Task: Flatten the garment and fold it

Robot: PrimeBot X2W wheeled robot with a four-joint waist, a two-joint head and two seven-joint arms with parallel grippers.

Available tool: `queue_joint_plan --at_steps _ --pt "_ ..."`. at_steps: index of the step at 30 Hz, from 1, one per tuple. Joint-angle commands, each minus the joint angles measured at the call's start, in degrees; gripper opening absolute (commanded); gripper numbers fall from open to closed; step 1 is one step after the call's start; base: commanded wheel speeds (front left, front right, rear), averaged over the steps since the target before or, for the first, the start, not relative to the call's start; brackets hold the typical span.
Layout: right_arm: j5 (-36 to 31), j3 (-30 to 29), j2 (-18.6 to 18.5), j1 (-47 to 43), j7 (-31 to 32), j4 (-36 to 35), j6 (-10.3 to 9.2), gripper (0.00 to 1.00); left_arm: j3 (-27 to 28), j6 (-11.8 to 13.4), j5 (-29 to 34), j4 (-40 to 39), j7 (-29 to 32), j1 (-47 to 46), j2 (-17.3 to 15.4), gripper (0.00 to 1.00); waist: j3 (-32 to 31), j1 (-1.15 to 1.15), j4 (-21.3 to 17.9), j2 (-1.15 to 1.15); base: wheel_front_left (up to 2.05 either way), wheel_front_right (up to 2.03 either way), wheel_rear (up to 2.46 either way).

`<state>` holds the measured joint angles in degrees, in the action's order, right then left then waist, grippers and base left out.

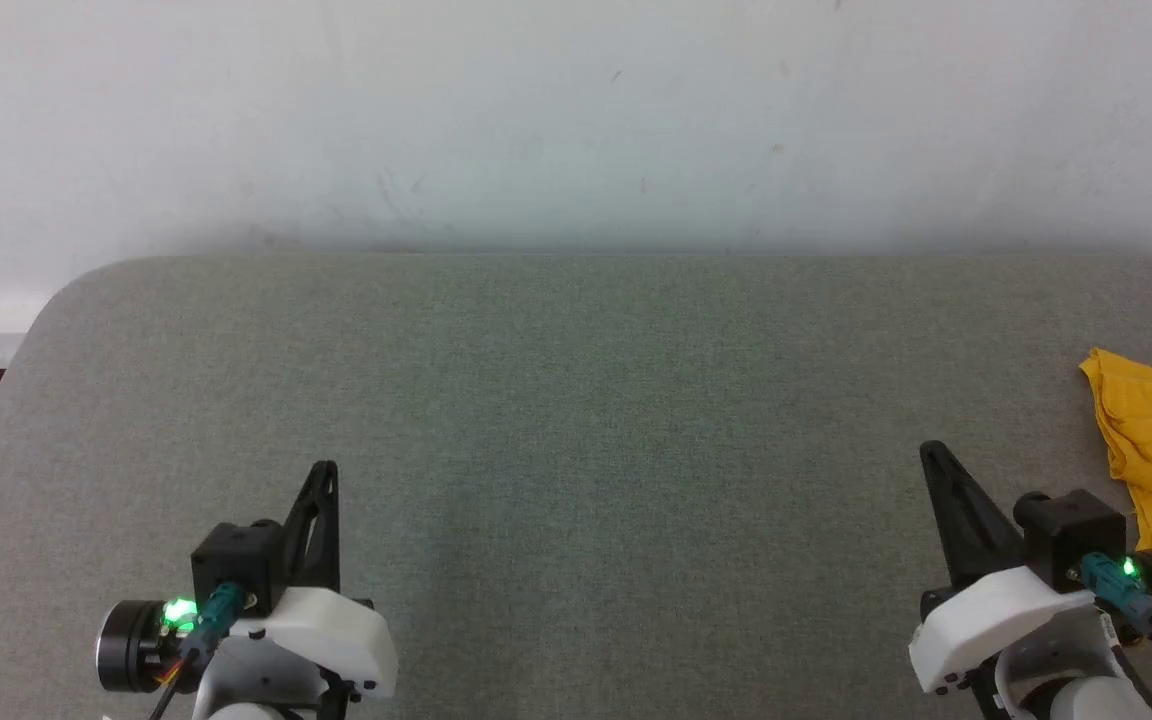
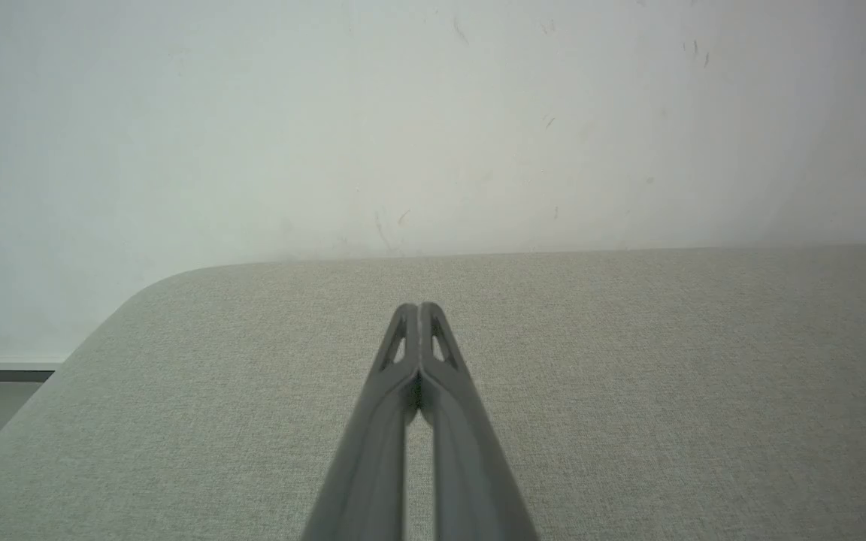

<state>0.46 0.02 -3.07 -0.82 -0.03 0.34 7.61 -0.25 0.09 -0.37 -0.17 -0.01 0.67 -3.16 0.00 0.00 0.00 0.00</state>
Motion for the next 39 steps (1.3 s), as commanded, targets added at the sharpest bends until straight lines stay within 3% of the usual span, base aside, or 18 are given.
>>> queue_joint_plan --at_steps 1,39 --pt "-0.46 -0.02 0.19 0.82 0.03 -0.34 -0.12 0.0 0.25 -0.09 0.37 0.17 0.01 -0.67 0.28 0.0 0.0 0.0 0.0 0.0 0.0 0.0 0.0" --pt "-0.46 -0.02 0.19 0.82 0.03 -0.34 -0.12 0.0 0.25 -0.09 0.37 0.17 0.01 -0.67 0.28 0.0 0.0 0.0 0.0 0.0 0.0 0.0 0.0"
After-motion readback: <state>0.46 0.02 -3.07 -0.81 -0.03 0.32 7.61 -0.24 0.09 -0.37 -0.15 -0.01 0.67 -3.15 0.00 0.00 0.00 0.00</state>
